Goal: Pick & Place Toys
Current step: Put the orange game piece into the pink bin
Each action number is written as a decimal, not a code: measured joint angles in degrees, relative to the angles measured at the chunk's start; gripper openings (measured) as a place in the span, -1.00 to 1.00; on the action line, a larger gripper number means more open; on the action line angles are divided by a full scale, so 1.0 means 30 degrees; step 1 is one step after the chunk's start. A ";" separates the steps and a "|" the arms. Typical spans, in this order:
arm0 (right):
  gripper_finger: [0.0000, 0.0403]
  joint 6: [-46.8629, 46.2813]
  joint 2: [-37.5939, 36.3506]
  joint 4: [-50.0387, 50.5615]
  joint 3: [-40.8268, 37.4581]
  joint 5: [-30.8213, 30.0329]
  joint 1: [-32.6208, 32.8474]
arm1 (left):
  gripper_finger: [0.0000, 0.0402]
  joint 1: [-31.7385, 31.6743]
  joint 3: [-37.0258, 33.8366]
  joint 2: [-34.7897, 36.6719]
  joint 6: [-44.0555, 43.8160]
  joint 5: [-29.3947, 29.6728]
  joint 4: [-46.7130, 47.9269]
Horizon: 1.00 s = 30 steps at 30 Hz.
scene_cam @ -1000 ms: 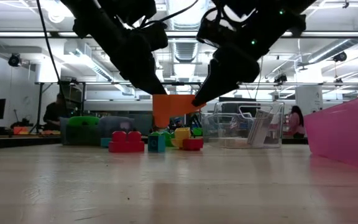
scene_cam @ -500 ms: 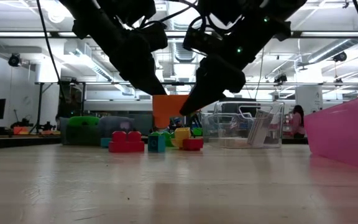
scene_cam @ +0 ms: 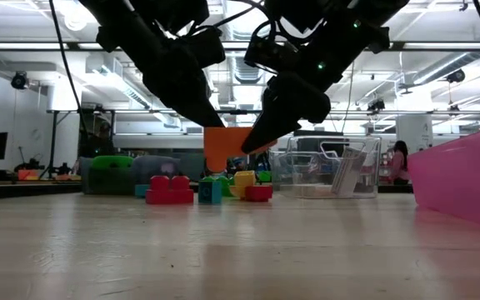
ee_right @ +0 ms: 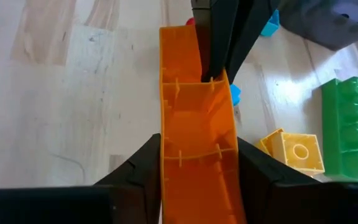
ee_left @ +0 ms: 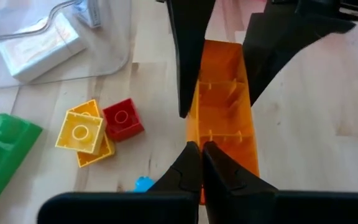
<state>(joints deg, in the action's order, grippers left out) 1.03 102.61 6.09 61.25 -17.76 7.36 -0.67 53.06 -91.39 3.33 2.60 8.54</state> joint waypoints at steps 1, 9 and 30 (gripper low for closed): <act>-0.35 -0.0008 0.0000 0.0015 0.0000 0.0001 0.0029 | -0.96 0.0000 0.0000 0.0000 0.0206 -0.0103 0.0000; -0.35 -0.0319 -0.0036 0.0219 -0.0196 0.0145 0.0288 | -0.62 0.0000 -0.0026 0.0252 0.1344 -0.0225 0.0028; -0.35 -0.0778 0.0000 -0.8925 -0.3954 0.3079 0.1193 | 0.07 -0.0044 -1.0769 0.9574 0.1080 -0.1967 -1.3757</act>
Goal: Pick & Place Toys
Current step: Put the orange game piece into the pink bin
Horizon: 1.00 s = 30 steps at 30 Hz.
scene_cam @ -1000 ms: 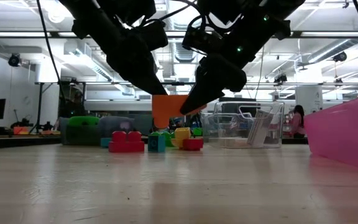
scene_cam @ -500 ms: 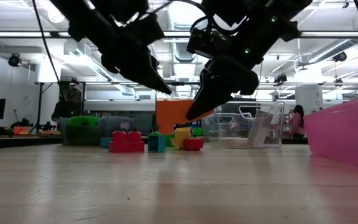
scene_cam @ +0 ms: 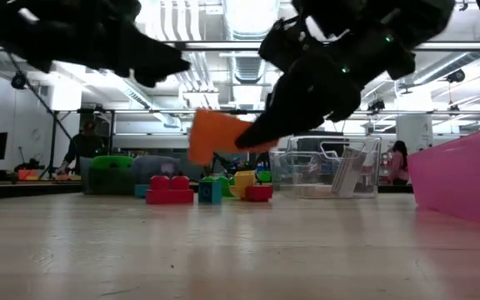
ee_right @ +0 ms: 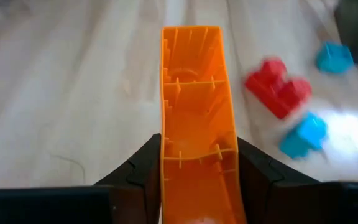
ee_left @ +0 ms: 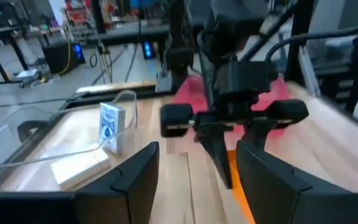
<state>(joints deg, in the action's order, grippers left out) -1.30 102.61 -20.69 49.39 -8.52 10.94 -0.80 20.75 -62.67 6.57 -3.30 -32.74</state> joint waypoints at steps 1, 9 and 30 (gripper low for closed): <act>-0.35 -0.0007 0.0000 -0.1168 -0.0387 0.0338 0.0021 | 0.07 0.0000 -0.0484 0.0678 -0.0231 0.0002 -0.0037; -0.35 -0.0256 -0.0151 -0.7998 -0.3139 0.1365 0.0550 | 0.07 -0.0015 -0.3086 0.4345 -0.0859 0.0078 -0.0747; -0.35 -0.8371 -1.0599 0.5244 -0.6223 -0.5141 0.6069 | 0.07 -0.0006 -0.3328 0.4596 -0.1064 0.0084 0.0271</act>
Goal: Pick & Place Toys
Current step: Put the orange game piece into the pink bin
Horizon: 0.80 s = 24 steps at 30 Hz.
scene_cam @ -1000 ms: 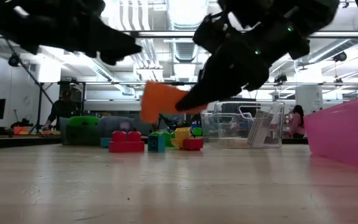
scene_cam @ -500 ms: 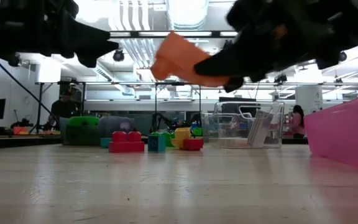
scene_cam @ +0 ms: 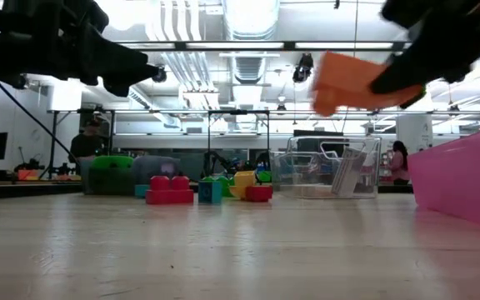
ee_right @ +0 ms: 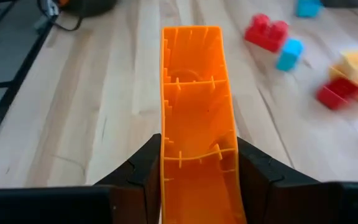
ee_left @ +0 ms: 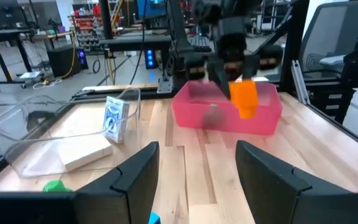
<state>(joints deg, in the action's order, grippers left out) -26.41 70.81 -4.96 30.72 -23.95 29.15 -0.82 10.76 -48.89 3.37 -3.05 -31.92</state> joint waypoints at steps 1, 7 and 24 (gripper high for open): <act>-0.35 -0.0595 -0.0685 0.1074 0.0047 -0.0345 0.0414 | 0.07 0.0006 0.0000 -0.0006 -0.0006 0.0000 0.0081; -0.35 -0.5055 -0.3975 0.8469 0.1226 -0.1528 0.2763 | 0.07 0.0006 0.0000 -0.0028 0.0001 0.0000 0.0073; -0.35 -1.3661 -0.1643 2.2174 0.4582 0.3805 0.4494 | 0.07 -0.0008 0.0000 -0.0028 0.0066 0.0007 0.0153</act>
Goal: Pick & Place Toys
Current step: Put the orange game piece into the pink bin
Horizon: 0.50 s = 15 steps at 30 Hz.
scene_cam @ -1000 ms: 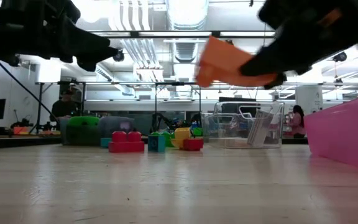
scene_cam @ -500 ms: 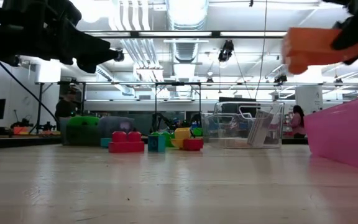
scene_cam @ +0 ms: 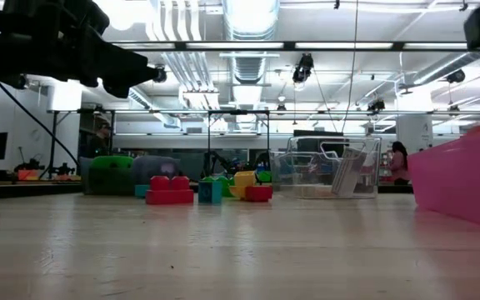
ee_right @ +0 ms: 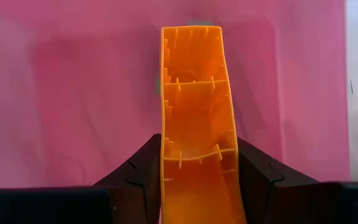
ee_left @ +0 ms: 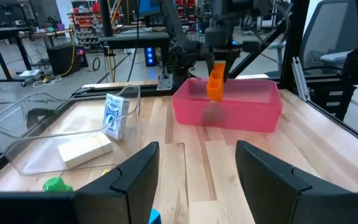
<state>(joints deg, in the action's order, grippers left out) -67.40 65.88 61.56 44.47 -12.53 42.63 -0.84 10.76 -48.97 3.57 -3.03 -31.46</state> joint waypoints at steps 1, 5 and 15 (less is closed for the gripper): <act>-0.35 -0.0141 0.0427 0.0133 0.0011 0.0188 0.0000 | 0.07 0.0000 0.0000 0.0000 0.0000 0.0000 0.0000; -0.35 -0.0321 0.1726 0.0086 0.0283 0.0261 0.0000 | 0.07 0.0000 0.0000 0.0000 0.0000 0.0000 0.0000; 0.11 -0.0769 0.3976 0.0626 0.2022 0.0421 0.0007 | 0.07 0.0000 0.0014 0.0000 -0.0007 0.0000 -0.0007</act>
<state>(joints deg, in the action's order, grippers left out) -69.70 77.81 63.44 50.54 -11.27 42.65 -0.84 10.81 -48.97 3.55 -3.03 -31.48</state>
